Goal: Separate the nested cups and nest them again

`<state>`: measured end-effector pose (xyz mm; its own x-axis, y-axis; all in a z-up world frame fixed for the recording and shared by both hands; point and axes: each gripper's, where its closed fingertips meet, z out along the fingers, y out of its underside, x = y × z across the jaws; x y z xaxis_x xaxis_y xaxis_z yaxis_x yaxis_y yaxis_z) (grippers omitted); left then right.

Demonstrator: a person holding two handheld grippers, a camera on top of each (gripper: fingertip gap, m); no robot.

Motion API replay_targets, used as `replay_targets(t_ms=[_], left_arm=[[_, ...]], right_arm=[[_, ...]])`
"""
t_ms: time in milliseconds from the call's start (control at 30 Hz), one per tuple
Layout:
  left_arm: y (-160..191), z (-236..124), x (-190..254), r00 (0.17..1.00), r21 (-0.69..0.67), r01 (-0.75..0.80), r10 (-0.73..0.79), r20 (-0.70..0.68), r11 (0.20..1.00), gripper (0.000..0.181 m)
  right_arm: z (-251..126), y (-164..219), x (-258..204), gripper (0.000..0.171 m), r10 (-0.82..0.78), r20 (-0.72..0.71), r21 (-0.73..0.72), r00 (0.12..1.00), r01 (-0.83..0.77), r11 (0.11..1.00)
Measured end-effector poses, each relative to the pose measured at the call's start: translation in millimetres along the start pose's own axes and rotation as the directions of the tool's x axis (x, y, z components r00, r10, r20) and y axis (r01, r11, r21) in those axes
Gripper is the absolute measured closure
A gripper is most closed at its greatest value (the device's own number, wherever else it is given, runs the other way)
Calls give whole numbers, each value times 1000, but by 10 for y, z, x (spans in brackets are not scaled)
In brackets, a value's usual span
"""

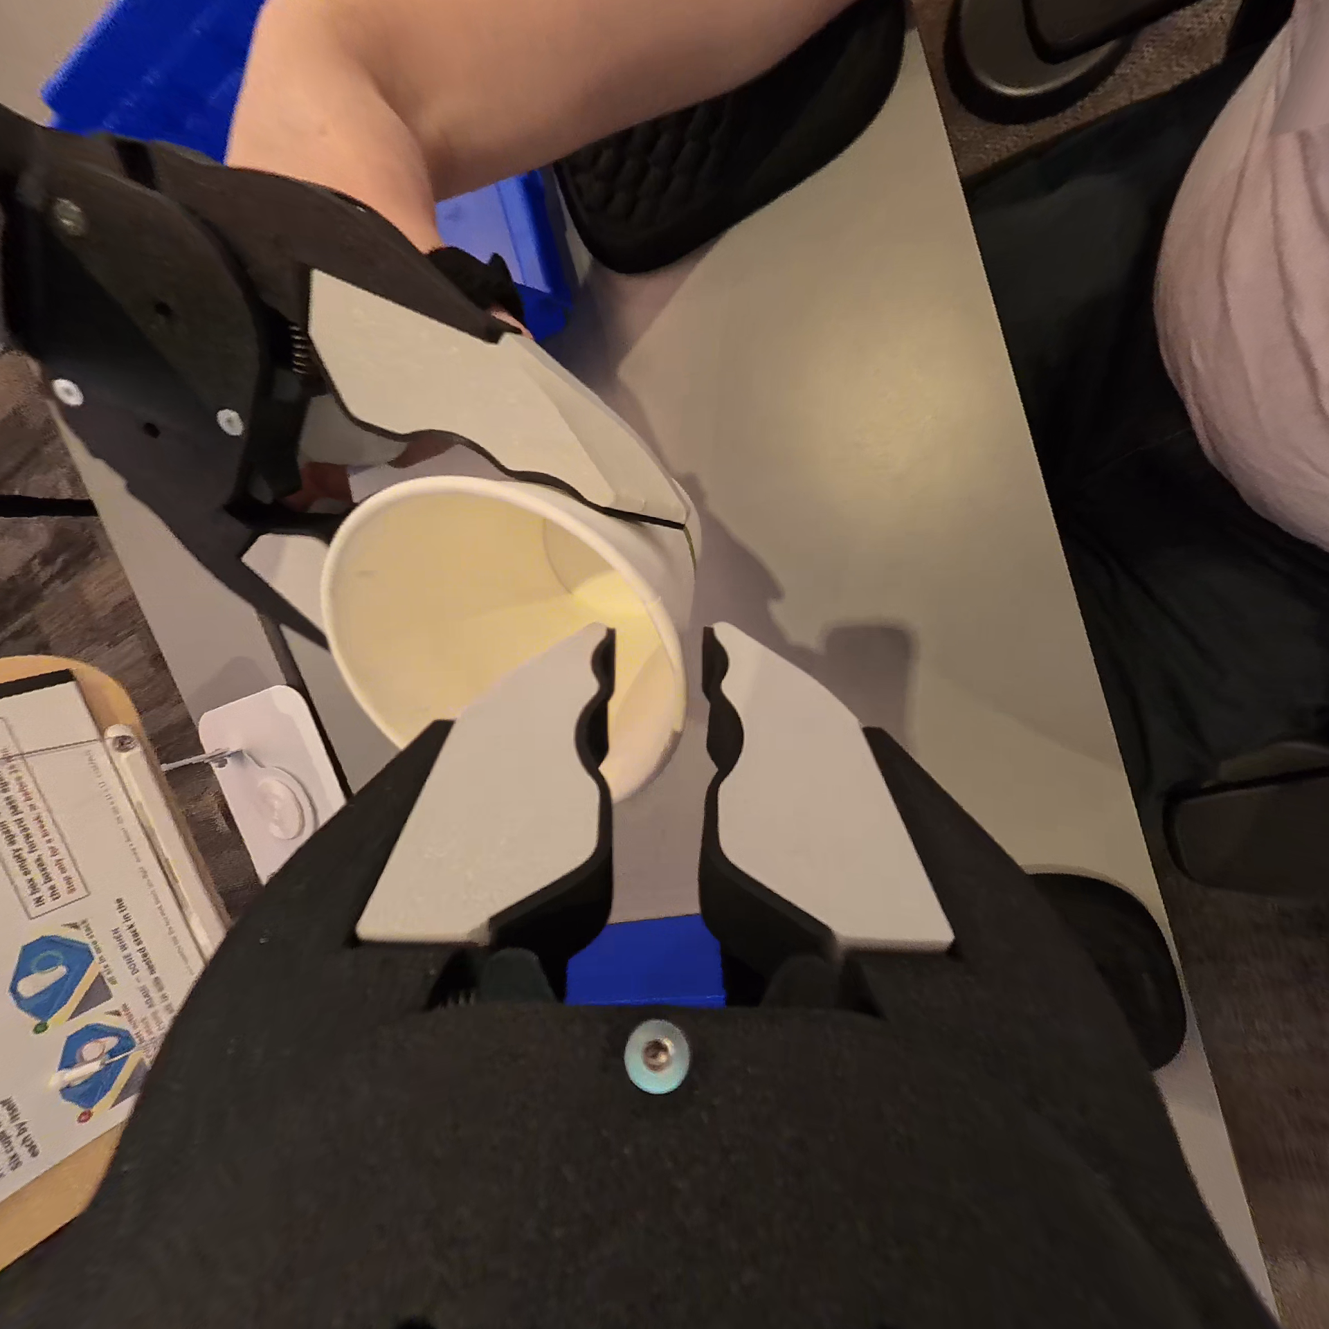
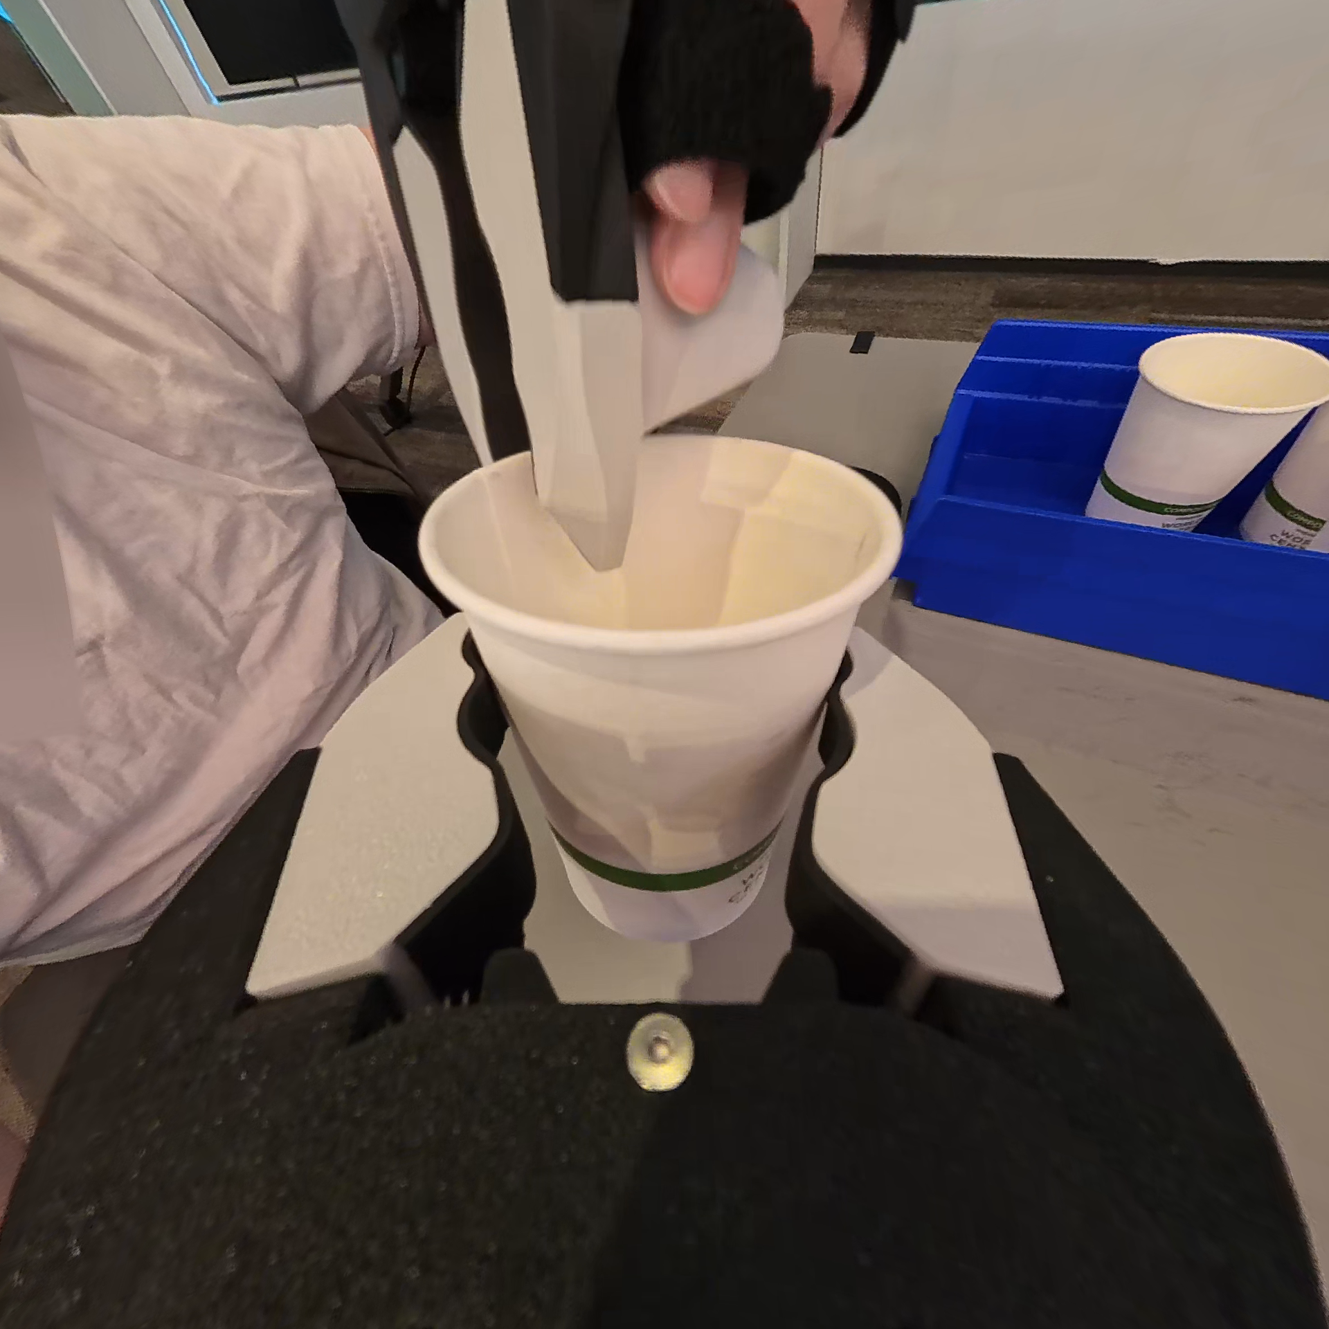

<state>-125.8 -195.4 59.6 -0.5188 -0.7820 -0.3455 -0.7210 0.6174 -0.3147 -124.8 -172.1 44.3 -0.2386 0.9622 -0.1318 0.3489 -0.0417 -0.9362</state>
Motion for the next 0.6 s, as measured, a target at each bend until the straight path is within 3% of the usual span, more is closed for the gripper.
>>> replay_targets(t_ms=[200, 333, 400, 500, 533, 600], left_arm=[[-44, -333, -200, 986, 100, 42, -58, 156, 994, 151], [32, -606, -305, 953, 224, 138, -191, 235, 965, 148], [130, -679, -323, 933, 257, 182, -249, 261, 949, 149], [291, -722, -329, 904, 263, 225, -302, 302, 938, 149], [326, -722, -319, 900, 260, 234, -310, 306, 937, 149], [368, -710, -296, 898, 252, 241, -314, 308, 937, 149]], right_arm=[[-183, 6, 144, 83, 16, -87, 19, 996, -15, 1000], [-788, -76, 354, 83, -4, -343, 69, 939, 29, 997], [-1405, -103, 557, 83, 27, -582, 129, 813, 60, 990], [-2527, 112, 807, 83, 157, -873, 230, 462, 104, 968], [-2805, 247, 836, 84, 196, -909, 252, 369, 111, 961], [-3076, 528, 873, 83, 256, -914, 296, 314, 85, 951]])
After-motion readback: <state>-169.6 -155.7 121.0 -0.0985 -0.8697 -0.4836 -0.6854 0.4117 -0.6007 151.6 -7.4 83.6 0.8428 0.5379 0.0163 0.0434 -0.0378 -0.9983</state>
